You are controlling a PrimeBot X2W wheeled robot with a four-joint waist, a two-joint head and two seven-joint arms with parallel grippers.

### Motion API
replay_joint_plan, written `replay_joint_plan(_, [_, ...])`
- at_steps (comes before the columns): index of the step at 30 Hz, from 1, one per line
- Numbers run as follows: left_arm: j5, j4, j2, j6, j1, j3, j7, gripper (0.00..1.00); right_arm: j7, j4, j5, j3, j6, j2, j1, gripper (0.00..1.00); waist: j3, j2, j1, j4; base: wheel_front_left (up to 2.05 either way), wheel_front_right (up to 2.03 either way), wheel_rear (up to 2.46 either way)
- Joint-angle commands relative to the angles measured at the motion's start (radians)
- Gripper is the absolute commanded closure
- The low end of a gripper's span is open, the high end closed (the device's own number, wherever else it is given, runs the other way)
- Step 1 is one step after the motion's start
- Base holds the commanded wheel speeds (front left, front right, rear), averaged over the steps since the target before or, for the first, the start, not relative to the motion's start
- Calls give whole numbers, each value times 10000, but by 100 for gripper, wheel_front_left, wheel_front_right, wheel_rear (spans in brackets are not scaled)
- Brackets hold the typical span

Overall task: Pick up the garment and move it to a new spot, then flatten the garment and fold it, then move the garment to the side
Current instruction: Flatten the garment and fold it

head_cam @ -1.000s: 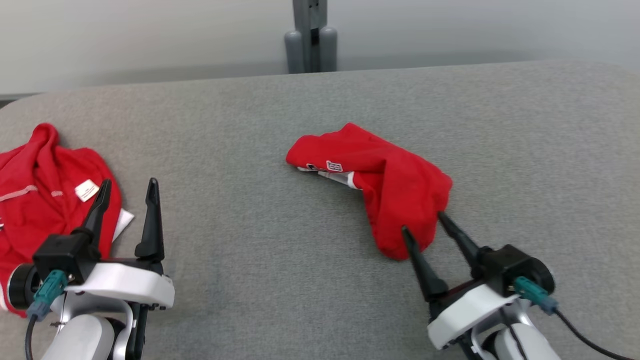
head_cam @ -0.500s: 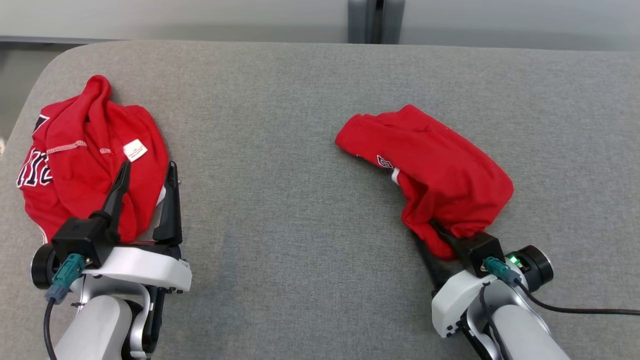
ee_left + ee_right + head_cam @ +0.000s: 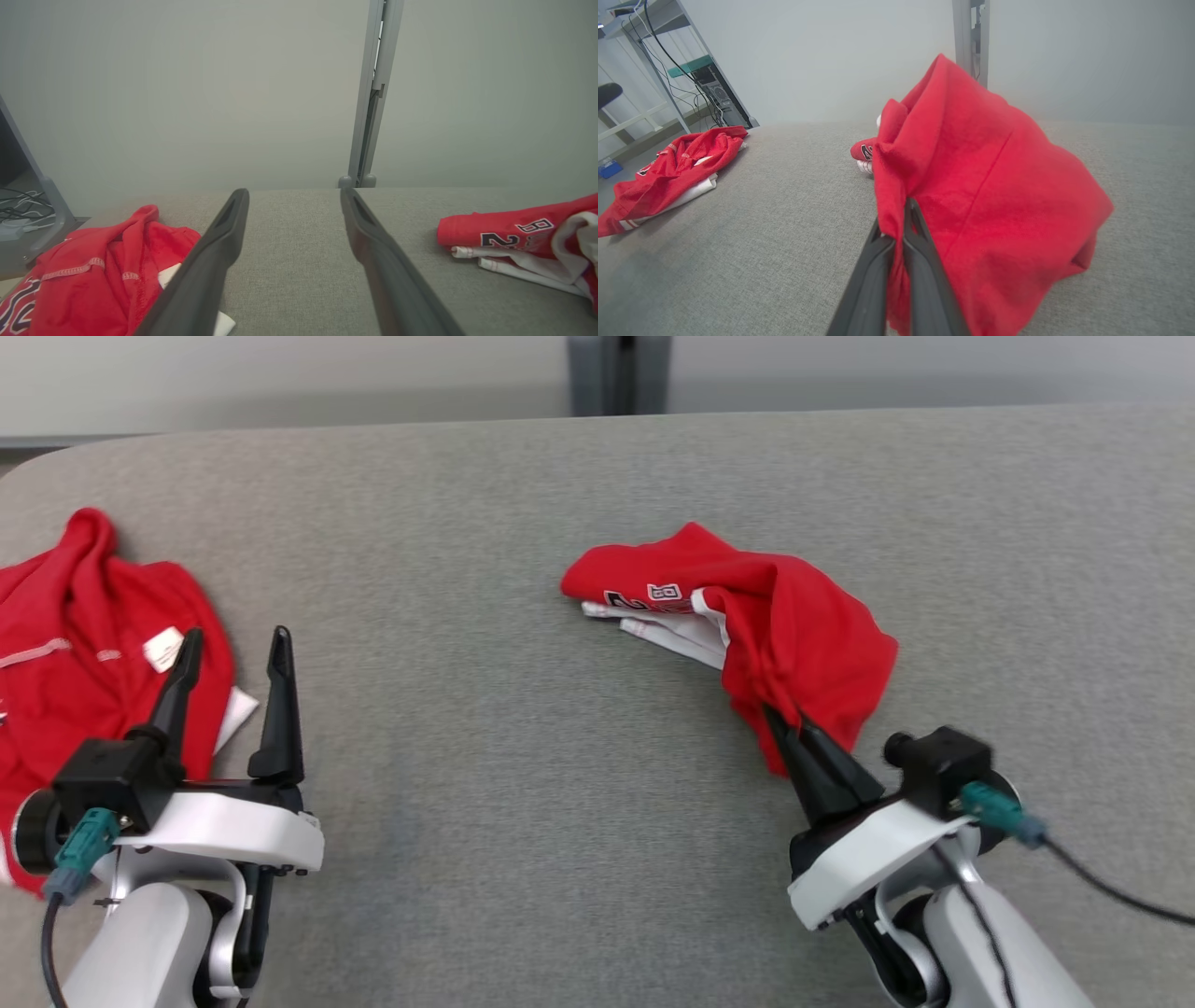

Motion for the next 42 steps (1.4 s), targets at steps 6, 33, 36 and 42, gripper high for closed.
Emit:
replay_joint_plan(6, [17, -198, 290, 76, 24, 80, 134, 0, 535, -1194, 1585, -733, 3, -81, 331, 100, -38, 0, -1, -942, 0, 0, 0])
replay_joint_plan(33, [146, -481, 421, 32, -320, -437, 537, 0, -1193, 3688, 4629, -2857, 3, -683, -1646, 0, 207, 0, -1, -1900, 0, 0, 0])
replay_joint_plan(36, [62, -471, 393, 55, -202, -385, 494, 0, -1657, 3391, 4399, -3133, 3, -847, -1564, 0, 59, 0, -1, -1907, 0, 0, 0])
replay_joint_plan(42, [-3, -641, 482, 171, -6, -255, 436, 0, -1889, 1396, 2877, -3838, 3, -766, -1099, 0, -171, 0, -1, -1942, 0, 0, 0])
